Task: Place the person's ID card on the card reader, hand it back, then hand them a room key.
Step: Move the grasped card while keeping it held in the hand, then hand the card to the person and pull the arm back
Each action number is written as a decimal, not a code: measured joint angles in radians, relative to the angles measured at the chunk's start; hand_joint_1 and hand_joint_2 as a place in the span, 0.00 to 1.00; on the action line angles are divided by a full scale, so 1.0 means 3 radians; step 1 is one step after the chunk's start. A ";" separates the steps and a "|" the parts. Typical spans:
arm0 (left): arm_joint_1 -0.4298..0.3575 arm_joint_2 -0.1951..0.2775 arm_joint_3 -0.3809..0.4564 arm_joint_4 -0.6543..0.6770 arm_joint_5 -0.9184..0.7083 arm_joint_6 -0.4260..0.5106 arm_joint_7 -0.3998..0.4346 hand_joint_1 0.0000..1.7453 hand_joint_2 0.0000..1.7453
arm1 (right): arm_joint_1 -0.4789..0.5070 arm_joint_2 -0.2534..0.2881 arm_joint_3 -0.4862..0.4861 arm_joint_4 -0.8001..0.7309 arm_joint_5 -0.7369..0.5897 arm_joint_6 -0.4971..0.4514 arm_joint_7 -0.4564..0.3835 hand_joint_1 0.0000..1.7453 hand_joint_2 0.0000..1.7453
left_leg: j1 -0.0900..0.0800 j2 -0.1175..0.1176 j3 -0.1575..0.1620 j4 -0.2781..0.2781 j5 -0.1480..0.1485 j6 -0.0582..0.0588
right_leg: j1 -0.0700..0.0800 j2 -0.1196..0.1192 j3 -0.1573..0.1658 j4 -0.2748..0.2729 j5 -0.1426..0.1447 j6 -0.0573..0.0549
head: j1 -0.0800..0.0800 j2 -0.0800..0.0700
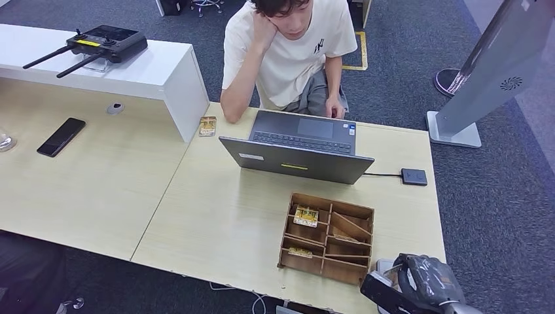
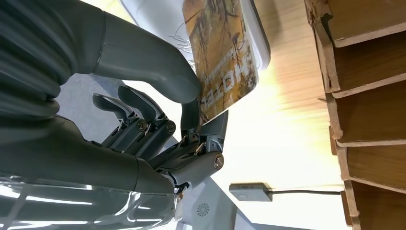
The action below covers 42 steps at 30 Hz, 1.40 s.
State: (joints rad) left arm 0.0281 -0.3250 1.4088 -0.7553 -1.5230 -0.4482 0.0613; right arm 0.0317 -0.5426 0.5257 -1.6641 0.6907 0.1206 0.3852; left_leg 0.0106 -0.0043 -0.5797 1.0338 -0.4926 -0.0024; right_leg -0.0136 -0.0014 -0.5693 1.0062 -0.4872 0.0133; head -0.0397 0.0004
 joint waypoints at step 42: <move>-0.0050 -0.0021 0.0172 -0.0065 -0.0150 -0.0014 -0.0088 0.00 0.00 | 0.0007 0.0024 -0.0249 0.0004 -0.0682 0.0056 -0.0269 1.00 1.00 | 0.0000 0.0000 0.0000 0.0000 0.0000 0.0000 | 0.0000 0.0000 0.0000 0.0000 0.0000 0.0000 | 0.0000 0.0000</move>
State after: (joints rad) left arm 0.0132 -0.3312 1.4603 -0.7748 -1.5682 -0.4523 0.0349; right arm 0.0338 -0.5355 0.4511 -1.6630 0.4861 0.1373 0.3045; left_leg 0.0106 -0.0043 -0.5796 1.0339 -0.4926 -0.0024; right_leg -0.0136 -0.0013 -0.5693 1.0062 -0.4872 0.0133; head -0.0397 0.0004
